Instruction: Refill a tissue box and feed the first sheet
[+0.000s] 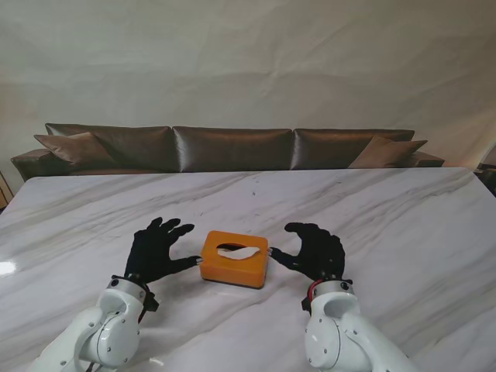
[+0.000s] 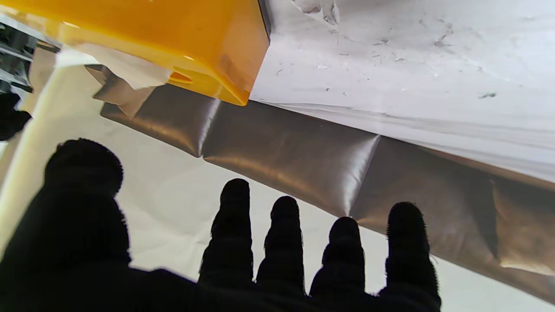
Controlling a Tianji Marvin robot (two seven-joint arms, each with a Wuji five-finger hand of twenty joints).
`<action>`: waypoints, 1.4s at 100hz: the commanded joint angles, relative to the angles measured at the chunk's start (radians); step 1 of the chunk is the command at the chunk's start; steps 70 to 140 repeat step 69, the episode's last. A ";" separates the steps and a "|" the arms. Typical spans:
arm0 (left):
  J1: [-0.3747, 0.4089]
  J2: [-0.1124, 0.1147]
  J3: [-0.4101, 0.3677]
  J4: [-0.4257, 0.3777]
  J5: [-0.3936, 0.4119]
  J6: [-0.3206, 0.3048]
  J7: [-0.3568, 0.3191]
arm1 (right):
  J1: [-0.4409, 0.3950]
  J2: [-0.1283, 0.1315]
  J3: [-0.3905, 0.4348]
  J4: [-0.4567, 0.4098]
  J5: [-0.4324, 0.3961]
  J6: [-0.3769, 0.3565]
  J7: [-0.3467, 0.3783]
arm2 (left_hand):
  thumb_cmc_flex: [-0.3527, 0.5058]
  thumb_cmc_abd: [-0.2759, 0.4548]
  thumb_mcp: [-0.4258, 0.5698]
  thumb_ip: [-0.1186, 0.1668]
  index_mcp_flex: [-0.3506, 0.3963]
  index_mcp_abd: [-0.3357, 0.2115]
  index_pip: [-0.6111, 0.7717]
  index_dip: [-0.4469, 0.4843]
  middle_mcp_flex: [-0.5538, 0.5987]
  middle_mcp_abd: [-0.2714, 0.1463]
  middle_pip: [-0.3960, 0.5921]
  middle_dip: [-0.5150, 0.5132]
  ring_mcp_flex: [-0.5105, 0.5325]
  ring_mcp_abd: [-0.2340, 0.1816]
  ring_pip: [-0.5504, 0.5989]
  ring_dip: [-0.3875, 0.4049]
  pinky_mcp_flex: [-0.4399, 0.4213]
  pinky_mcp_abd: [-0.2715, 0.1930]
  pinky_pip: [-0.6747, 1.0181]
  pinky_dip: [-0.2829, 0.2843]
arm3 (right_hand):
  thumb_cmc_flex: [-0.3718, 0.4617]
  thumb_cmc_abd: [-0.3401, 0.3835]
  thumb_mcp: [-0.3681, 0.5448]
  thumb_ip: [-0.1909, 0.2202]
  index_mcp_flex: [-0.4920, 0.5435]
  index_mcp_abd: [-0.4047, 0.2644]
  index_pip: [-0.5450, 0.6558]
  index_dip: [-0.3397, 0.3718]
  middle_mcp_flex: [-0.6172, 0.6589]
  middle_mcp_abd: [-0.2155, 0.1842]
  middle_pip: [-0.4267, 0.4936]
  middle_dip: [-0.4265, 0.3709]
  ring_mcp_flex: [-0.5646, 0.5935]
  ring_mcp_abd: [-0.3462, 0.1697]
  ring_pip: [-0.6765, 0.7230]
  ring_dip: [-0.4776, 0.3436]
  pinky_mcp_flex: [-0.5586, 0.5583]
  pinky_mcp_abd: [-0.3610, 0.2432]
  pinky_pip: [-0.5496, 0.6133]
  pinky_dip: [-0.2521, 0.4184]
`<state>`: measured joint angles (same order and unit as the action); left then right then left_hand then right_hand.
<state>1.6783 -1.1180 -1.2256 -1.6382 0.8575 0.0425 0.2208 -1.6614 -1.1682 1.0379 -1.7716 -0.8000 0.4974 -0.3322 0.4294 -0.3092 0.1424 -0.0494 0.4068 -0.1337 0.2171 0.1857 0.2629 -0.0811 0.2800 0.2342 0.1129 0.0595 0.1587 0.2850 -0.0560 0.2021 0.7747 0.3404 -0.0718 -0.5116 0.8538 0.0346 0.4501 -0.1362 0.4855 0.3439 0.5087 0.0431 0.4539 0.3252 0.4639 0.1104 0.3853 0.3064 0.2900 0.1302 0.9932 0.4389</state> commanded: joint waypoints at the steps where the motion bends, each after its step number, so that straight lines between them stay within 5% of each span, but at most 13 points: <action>1: 0.030 0.005 -0.002 -0.011 0.000 -0.026 0.029 | -0.028 0.001 0.001 -0.005 -0.012 -0.024 0.003 | -0.022 0.013 -0.031 0.017 -0.018 -0.051 -0.025 -0.026 -0.039 -0.052 -0.028 -0.010 -0.027 -0.038 -0.019 -0.008 -0.009 0.000 -0.329 -0.019 | -0.057 0.024 0.025 -0.008 -0.022 -0.051 0.000 -0.014 -0.019 -0.046 -0.010 -0.023 -0.022 -0.044 -0.031 -0.028 -0.017 -0.038 -0.032 -0.025; 21: 0.094 0.012 -0.025 -0.070 0.066 -0.049 0.048 | -0.078 0.009 0.010 -0.018 -0.086 -0.086 -0.060 | -0.036 0.014 -0.048 0.006 -0.009 -0.023 -0.080 -0.056 -0.045 -0.044 -0.022 -0.006 -0.024 -0.038 -0.013 -0.029 -0.004 -0.001 -0.319 -0.024 | -0.093 0.050 0.032 0.006 -0.041 -0.054 0.008 -0.028 -0.017 -0.066 -0.015 -0.035 -0.029 -0.073 -0.055 -0.050 -0.035 -0.049 -0.070 -0.056; 42: 0.114 0.024 -0.027 -0.090 0.135 -0.034 0.034 | -0.117 0.019 0.018 -0.037 -0.108 -0.097 -0.041 | -0.041 0.044 -0.142 -0.004 -0.050 -0.002 -0.162 -0.102 -0.070 -0.014 -0.135 -0.073 -0.059 -0.020 -0.106 -0.073 -0.002 0.004 -0.574 -0.188 | -0.106 0.052 0.032 0.014 -0.074 -0.047 -0.002 -0.044 -0.044 -0.078 -0.034 -0.050 -0.063 -0.090 -0.087 -0.069 -0.075 -0.058 -0.115 -0.087; 57: 0.112 0.015 -0.014 -0.066 0.121 -0.038 0.097 | -0.126 0.018 0.022 -0.022 -0.113 -0.109 -0.064 | -0.031 0.039 -0.152 -0.004 -0.040 0.007 -0.160 -0.102 -0.065 -0.020 -0.115 -0.063 -0.055 -0.008 -0.090 -0.056 -0.002 0.023 -0.573 -0.169 | -0.090 0.031 0.038 0.018 -0.061 -0.035 0.012 -0.044 -0.025 -0.076 -0.025 -0.050 -0.043 -0.089 -0.084 -0.070 -0.066 -0.059 -0.121 -0.096; 140: 0.110 0.014 -0.008 -0.060 0.112 -0.033 0.096 | -0.125 0.016 0.024 -0.010 -0.109 -0.116 -0.079 | -0.027 0.041 -0.152 -0.002 -0.041 0.019 -0.161 -0.102 -0.065 -0.017 -0.115 -0.062 -0.055 -0.006 -0.090 -0.056 0.003 0.025 -0.560 -0.157 | -0.078 0.021 0.039 0.020 -0.055 -0.029 0.027 -0.042 -0.014 -0.074 -0.018 -0.049 -0.030 -0.092 -0.082 -0.070 -0.059 -0.059 -0.121 -0.102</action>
